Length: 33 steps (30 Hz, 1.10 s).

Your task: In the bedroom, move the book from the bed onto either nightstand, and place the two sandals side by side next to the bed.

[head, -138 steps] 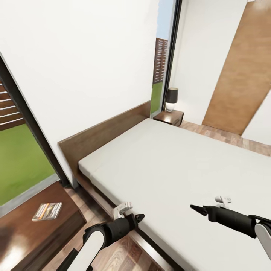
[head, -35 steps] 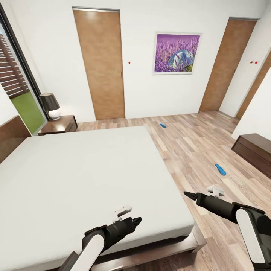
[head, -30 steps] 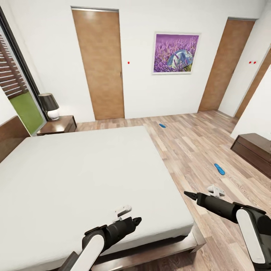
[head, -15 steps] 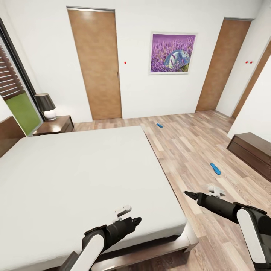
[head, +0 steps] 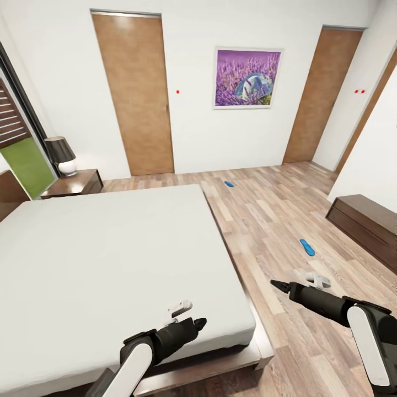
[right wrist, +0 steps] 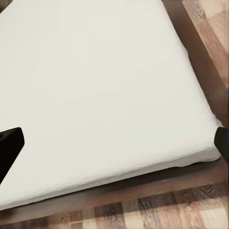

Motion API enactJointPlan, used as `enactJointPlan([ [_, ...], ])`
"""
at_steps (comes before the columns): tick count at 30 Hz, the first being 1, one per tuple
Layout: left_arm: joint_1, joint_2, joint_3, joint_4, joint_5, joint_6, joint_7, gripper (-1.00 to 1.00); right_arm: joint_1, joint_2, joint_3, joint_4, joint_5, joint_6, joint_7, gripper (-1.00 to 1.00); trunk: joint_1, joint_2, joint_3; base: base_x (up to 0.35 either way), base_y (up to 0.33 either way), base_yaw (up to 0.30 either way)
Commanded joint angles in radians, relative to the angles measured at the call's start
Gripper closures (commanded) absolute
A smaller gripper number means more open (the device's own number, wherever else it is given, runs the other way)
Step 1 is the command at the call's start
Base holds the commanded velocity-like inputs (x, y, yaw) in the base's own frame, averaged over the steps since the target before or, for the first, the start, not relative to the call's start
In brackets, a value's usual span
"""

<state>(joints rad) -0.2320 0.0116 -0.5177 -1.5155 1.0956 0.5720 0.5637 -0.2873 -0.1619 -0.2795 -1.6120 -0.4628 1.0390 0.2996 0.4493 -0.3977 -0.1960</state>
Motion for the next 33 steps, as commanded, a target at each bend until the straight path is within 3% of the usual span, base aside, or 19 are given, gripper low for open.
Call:
enactJointPlan([
  [1,-0.001,0.001,-0.002,-0.002,0.010,-0.001,0.010,-1.00,-0.001,0.000,-0.001,0.000,0.009,0.004,0.010,-1.00,0.001,-0.002,-0.002,0.000,-0.275,0.000],
  [33,-0.001,0.002,-0.001,-0.002,0.009,-0.001,0.014,-1.00,-0.001,-0.001,-0.003,0.000,0.009,0.004,0.024,-1.00,0.001,-0.002,-0.002,0.087,-0.274,0.000],
])
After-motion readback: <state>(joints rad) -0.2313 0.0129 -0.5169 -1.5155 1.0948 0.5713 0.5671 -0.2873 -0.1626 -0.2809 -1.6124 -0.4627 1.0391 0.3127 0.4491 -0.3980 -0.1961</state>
